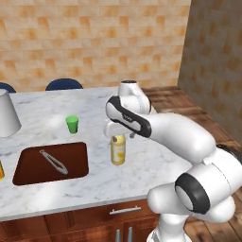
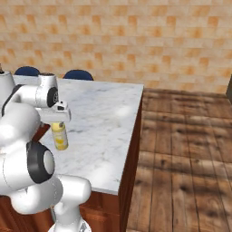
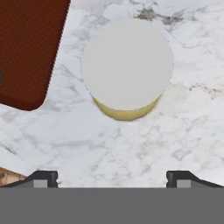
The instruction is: Place the drinks on the dining counter in a tight cluster.
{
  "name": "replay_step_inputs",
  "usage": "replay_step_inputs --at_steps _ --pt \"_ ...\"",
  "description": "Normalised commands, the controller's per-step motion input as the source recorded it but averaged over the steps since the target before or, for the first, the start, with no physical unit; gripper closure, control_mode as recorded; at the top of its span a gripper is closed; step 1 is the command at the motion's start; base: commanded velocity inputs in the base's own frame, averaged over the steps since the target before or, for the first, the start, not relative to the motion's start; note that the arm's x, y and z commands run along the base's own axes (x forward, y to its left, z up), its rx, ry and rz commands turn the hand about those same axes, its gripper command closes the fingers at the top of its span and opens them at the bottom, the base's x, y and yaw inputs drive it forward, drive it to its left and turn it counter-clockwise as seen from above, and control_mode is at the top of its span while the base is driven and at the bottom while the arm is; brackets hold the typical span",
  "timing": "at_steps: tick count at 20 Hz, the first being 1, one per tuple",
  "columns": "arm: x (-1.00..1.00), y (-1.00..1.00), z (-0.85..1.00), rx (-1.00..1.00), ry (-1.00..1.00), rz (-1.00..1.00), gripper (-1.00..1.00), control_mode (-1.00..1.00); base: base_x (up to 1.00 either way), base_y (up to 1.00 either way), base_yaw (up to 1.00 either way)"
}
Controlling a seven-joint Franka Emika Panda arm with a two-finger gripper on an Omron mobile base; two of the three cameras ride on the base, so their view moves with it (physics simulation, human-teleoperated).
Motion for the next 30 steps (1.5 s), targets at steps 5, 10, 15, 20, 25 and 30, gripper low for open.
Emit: replay_step_inputs --at_steps 5,10,15,20,25,30 --pt "-0.39 -0.05 0.08 0.00 -0.03 -0.03 -1.00 -1.00 0.00 0.00 0.00" --pt "-0.40 -0.14 0.01 0.00 -0.08 0.00 -1.00 -1.00 0.00 0.00 0.00" --pt "-0.30 -0.11 0.00 0.00 -0.02 0.00 -1.00 -1.00 0.00 0.00 0.00" --pt "-0.14 -0.04 -0.01 0.00 0.00 0.00 -1.00 -1.00 0.00 0.00 0.00" --pt "-0.01 0.00 0.00 0.00 0.00 0.00 -1.00 1.00 -0.03 0.00 0.00" --pt "0.00 0.00 0.00 0.00 0.00 0.00 -1.00 1.00 -0.43 0.02 0.00"
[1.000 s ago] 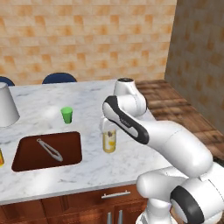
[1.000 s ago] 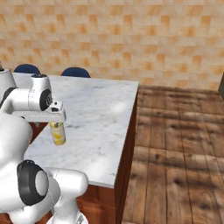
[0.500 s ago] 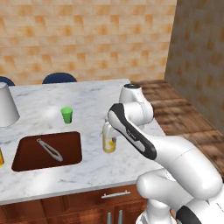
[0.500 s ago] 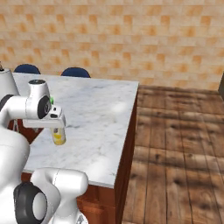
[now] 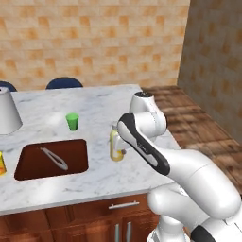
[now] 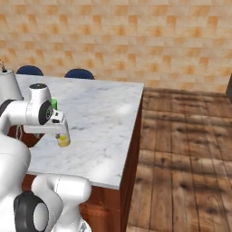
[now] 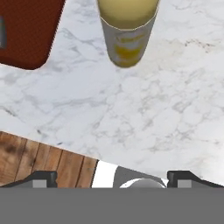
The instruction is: Place the drinks on the dining counter in a tight cluster.
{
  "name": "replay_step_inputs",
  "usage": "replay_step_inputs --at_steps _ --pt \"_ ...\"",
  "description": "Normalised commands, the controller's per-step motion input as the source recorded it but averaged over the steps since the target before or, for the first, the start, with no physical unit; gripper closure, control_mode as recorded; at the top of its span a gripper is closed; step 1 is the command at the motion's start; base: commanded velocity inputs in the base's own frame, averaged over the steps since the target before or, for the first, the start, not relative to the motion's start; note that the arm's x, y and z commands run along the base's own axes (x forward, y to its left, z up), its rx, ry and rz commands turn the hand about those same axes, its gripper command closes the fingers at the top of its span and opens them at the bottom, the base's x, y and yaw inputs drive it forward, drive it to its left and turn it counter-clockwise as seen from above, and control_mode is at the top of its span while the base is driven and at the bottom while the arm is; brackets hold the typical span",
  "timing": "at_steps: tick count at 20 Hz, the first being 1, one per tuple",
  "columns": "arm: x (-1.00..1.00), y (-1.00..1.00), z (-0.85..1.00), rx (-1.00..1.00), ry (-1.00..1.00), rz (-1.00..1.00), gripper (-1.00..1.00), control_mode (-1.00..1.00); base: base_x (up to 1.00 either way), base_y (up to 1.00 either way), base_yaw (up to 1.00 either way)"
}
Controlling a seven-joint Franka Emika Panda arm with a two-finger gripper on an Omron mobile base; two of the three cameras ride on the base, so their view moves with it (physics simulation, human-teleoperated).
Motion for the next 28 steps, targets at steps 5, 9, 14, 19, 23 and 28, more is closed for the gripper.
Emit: replay_step_inputs --at_steps 5,9,14,19,23,28 --pt "0.00 0.00 0.00 0.00 0.00 0.00 -1.00 1.00 -0.51 0.06 0.41" --pt "0.00 0.00 0.00 0.00 0.00 0.00 -1.00 1.00 -0.37 0.05 0.80" --pt "0.00 0.00 0.00 0.00 0.00 0.00 -1.00 1.00 -0.26 0.14 0.86" --pt "0.00 0.00 0.00 0.00 0.00 0.00 -1.00 1.00 -0.13 0.14 0.98" --pt "0.00 0.00 0.00 0.00 0.00 0.00 -1.00 1.00 -0.08 0.13 1.00" --pt "0.00 0.00 0.00 0.00 0.00 0.00 -1.00 1.00 -0.03 0.09 1.00"
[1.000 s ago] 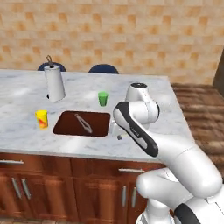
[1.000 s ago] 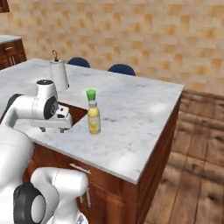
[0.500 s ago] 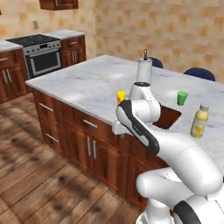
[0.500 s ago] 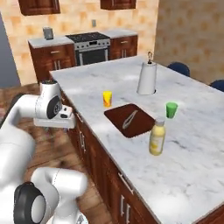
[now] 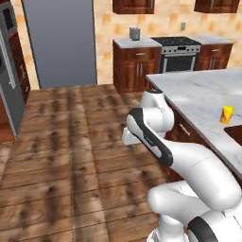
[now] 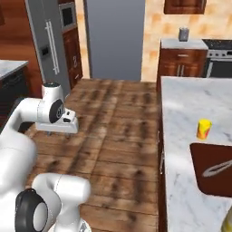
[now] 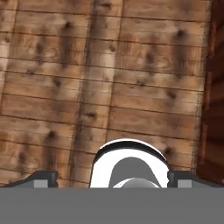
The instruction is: Place the drinks on the dining counter in a tight cluster.
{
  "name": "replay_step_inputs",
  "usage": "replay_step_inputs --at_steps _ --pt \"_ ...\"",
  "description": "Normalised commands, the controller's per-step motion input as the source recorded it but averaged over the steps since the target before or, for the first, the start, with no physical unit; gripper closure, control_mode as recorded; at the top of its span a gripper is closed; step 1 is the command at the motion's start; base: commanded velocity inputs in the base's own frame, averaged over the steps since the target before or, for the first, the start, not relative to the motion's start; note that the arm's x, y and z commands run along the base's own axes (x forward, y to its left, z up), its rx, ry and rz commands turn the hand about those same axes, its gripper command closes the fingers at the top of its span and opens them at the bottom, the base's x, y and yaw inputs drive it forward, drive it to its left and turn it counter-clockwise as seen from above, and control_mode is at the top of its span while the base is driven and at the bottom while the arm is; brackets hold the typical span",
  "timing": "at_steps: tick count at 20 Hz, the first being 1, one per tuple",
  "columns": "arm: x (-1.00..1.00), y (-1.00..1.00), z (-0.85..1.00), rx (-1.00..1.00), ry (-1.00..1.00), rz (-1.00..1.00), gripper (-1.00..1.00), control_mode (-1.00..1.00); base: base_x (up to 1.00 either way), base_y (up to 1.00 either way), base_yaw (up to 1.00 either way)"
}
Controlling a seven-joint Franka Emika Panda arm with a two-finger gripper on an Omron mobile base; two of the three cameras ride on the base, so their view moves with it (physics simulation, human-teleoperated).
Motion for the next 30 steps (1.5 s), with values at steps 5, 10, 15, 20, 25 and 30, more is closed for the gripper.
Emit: replay_step_inputs --at_steps 5,10,15,20,25,30 --pt "0.00 0.00 0.00 0.00 0.00 0.00 -1.00 1.00 0.00 0.03 0.98" --pt "0.00 0.00 0.00 0.00 0.00 0.00 -1.00 1.00 0.24 0.00 0.83" --pt "0.00 0.00 0.00 0.00 0.00 0.00 -1.00 1.00 0.56 -0.03 0.56" --pt "0.00 0.00 0.00 0.00 0.00 0.00 -1.00 1.00 0.80 -0.06 0.29" --pt "0.00 0.00 0.00 0.00 0.00 0.00 -1.00 1.00 0.89 -0.05 0.18" --pt "0.00 0.00 0.00 0.00 0.00 0.00 -1.00 1.00 0.73 0.00 0.41"
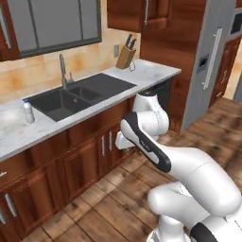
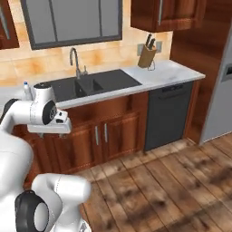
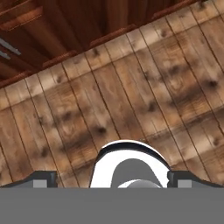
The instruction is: Place the drinks on the dining counter in a tight cluster.
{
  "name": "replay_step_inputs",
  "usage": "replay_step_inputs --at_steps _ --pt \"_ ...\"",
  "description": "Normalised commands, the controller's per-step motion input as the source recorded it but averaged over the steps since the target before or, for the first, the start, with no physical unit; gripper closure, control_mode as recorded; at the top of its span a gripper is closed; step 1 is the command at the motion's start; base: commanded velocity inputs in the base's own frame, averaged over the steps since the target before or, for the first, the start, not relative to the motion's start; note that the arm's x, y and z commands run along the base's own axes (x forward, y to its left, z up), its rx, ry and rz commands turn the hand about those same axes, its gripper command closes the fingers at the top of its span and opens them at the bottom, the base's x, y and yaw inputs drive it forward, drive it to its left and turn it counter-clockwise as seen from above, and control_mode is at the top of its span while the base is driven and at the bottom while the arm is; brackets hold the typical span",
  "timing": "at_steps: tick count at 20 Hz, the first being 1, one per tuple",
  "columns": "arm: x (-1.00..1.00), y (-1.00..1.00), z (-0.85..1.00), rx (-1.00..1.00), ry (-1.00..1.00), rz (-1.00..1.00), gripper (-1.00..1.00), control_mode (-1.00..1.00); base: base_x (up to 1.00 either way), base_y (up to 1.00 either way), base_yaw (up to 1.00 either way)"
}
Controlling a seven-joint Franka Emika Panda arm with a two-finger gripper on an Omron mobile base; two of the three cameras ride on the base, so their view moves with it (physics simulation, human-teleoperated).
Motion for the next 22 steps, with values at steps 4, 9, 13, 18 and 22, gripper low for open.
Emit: replay_step_inputs --at_steps 4,9,13,18,22 --pt "0.00 0.00 0.00 0.00 0.00 0.00 -1.00 1.00 0.55 0.00 0.61" --pt "0.00 0.00 0.00 0.00 0.00 0.00 -1.00 1.00 0.61 0.00 0.57" --pt "0.00 0.00 0.00 0.00 0.00 0.00 -1.00 1.00 0.63 -0.06 0.49" --pt "0.00 0.00 0.00 0.00 0.00 0.00 -1.00 1.00 0.56 -0.24 0.30" --pt "0.00 0.00 0.00 0.00 0.00 0.00 -1.00 1.00 0.50 -0.36 0.11"
